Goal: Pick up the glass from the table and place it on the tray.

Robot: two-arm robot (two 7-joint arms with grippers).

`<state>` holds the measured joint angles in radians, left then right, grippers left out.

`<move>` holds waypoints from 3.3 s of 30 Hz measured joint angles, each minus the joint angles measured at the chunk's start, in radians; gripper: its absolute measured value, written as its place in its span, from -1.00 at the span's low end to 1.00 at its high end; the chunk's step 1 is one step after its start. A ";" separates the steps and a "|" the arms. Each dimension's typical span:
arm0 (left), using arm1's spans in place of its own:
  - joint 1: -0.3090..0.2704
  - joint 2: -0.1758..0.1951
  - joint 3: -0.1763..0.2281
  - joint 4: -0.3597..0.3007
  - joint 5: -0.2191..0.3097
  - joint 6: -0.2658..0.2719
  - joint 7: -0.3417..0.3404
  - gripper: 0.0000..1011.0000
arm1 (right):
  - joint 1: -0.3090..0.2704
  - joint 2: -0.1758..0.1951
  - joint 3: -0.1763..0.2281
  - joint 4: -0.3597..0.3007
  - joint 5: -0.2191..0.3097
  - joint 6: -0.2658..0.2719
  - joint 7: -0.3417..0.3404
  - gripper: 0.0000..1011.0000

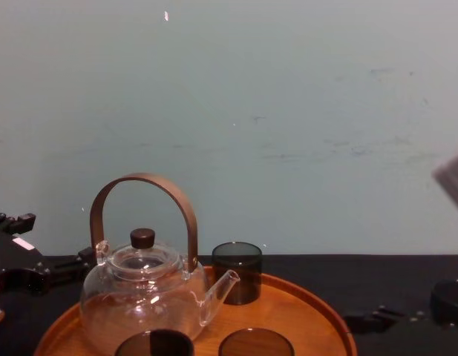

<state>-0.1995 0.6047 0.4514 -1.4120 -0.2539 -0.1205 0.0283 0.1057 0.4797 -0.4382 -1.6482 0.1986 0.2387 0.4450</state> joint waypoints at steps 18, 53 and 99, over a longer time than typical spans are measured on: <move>0.000 0.000 0.000 0.000 0.000 0.000 0.000 0.98 | -0.098 0.098 0.108 -0.070 0.038 -0.017 -0.023 0.98; 0.000 0.000 0.000 0.000 0.000 0.000 0.000 0.98 | -0.137 0.106 0.281 0.046 0.141 -0.055 -0.079 0.98; 0.000 0.000 0.000 0.000 0.000 0.000 0.000 0.98 | 0.075 0.013 0.224 0.315 0.087 -0.107 -0.042 0.98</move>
<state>-0.1995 0.6047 0.4514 -1.4120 -0.2539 -0.1205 0.0283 0.1806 0.4932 -0.2138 -1.3333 0.2861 0.1322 0.4030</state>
